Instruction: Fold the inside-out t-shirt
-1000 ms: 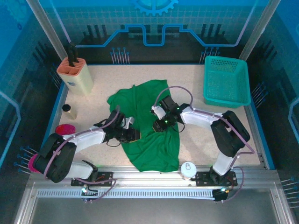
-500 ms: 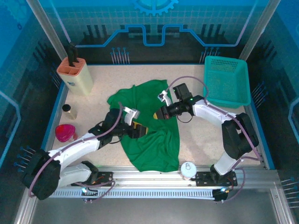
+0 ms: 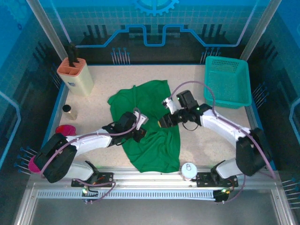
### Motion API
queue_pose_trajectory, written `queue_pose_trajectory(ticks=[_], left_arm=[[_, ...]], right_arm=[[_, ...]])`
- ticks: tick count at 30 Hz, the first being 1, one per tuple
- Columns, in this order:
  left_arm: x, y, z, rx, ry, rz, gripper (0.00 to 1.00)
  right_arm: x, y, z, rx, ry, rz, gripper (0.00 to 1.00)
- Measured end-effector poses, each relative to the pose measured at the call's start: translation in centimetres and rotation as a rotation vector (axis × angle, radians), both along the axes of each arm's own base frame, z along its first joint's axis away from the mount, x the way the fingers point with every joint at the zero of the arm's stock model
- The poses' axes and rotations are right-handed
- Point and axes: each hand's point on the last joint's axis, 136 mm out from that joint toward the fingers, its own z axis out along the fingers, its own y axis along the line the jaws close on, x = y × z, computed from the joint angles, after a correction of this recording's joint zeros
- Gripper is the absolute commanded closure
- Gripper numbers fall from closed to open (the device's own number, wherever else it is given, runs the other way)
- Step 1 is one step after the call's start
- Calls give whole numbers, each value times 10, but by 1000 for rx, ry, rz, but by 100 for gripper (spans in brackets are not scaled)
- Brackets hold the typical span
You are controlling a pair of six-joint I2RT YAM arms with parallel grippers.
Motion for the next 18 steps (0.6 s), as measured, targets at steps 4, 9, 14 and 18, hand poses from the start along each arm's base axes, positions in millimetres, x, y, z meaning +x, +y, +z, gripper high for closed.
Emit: queue_pose_trajectory(ticks=[4,9,14,18], left_arm=[[3,-1,24,-39,-54,-3,91],[6,-8,45,-67,-108,-50,44],[9,-8,29,-30,-105,-61,44],[10,-5,4,36,-70,-69,44]], right_arm=[[-23,-8,4,15,-209,96,57],[-9,-18,1,-44,-405,101,52],[10,-22,17,-57,-526,57,49],[14,-27,33,-38,-591,21,50]])
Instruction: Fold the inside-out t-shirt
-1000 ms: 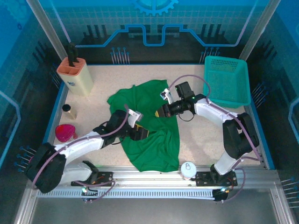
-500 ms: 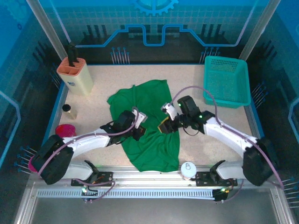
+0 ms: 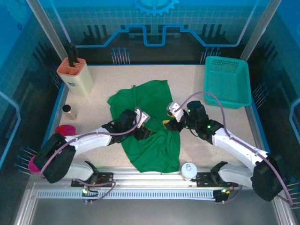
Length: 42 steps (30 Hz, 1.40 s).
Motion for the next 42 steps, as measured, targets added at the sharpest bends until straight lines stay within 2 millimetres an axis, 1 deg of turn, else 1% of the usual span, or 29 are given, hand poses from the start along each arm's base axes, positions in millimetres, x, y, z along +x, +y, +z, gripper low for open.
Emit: queue_pose_trajectory(ticks=[2,5,6,7,8,10,12,15,17,19,20,22,23,25,27,28,30,33,35,39,42], left_arm=[[-1,1,-10,26,15,-6,48],[0,3,-18,52,15,-18,65],[0,3,-18,57,8,-25,76],[0,3,-18,63,0,-31,91],[1,3,-17,65,-5,-36,100],[1,2,-16,70,-18,-48,100],[0,2,-13,65,-27,-68,100],[0,2,3,32,-31,-80,100],[3,0,25,-15,-40,-86,100],[5,-3,50,-78,-51,-90,100],[5,-4,63,-114,-57,-91,100],[2,-4,80,-180,-48,-89,100],[1,-4,86,-209,-41,-89,100],[-2,-3,96,-261,-24,-86,100],[-4,-1,100,-298,-7,-78,100],[-5,0,100,-312,8,-70,100],[-4,3,100,-334,36,-51,100],[-2,7,99,-364,75,-24,100],[0,9,99,-389,106,-4,100],[2,9,96,-430,157,18,100],[3,9,94,-455,191,27,100]], right_arm=[[-1,0,7,13,-19,1,52],[-3,0,16,39,-50,7,54],[-5,0,18,48,-59,9,54],[-6,0,21,57,-68,15,55],[-8,0,23,62,-74,24,56],[-12,2,24,56,-87,45,57],[-17,5,20,26,-102,81,58],[-38,16,6,-61,-138,200,57],[-58,27,-6,-134,-165,322,57],[-72,37,-19,-192,-182,421,60],[-78,41,-26,-215,-186,461,62],[-82,47,-39,-244,-181,508,67],[-81,50,-43,-249,-175,512,73],[-71,56,-51,-245,-158,487,83],[-60,63,-55,-225,-145,444,87],[-54,68,-56,-208,-138,422,87],[-45,77,-56,-165,-134,385,85],[-33,91,-56,-93,-134,325,78],[-25,98,-58,-50,-122,266,76],[-2,100,-68,9,-93,112,66],[10,102,-76,35,-77,45,55]])
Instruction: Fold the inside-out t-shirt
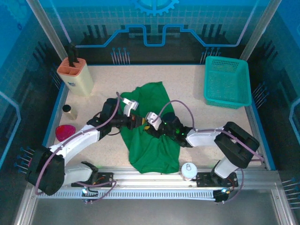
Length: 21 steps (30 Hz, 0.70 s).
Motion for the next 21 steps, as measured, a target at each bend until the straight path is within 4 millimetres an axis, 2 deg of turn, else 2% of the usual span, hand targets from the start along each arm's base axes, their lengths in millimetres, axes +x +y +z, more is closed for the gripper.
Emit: queue_pose_trajectory(ticks=[3,5,6,7,8,9,13,17,21], left_arm=[[1,0,0,-24,29,5,100],[3,0,1,-41,42,6,100],[4,0,1,-51,51,8,100],[5,0,1,-58,62,13,100],[6,1,0,-64,74,20,100],[7,2,-1,-73,83,26,100],[19,10,-7,-76,117,96,100],[45,34,-40,28,202,291,100],[66,52,-89,160,317,417,100]], right_arm=[[8,2,-4,24,-4,-37,53],[12,4,-8,28,-16,-42,57],[14,6,-11,25,-18,-41,66],[15,8,-14,26,-21,-40,82],[17,9,-14,29,-32,-37,93],[20,11,-14,34,-45,-37,100],[10,7,-9,78,-165,5,100],[-7,-2,-2,14,-354,58,100],[-21,12,43,-90,-619,134,100]])
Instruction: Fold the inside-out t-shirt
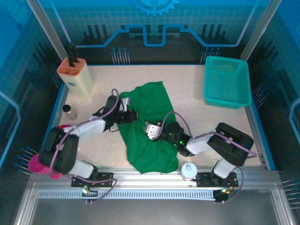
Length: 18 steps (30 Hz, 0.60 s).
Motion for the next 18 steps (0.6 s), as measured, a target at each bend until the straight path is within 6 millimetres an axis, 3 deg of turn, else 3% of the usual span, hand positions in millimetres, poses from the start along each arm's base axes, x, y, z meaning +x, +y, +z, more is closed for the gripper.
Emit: queue_pose_trajectory(ticks=[3,5,7,10,13,16,18], left_arm=[[9,-8,-32,7,128,2,100],[13,-16,-48,-20,198,1,98],[13,-22,-58,-68,253,7,91],[12,-22,-56,-107,269,33,83],[8,-17,-49,-119,275,46,74],[4,-8,-32,-130,262,63,69],[0,0,-16,-138,233,73,67]], right_arm=[[3,11,14,-189,-186,-25,100],[5,10,-3,-375,-290,-41,99],[-4,11,-29,-565,-383,-10,89],[-39,25,-59,-716,-464,111,72],[-82,39,-75,-740,-465,250,54],[-104,35,-88,-750,-336,341,50],[-112,25,-85,-724,-195,380,46]])
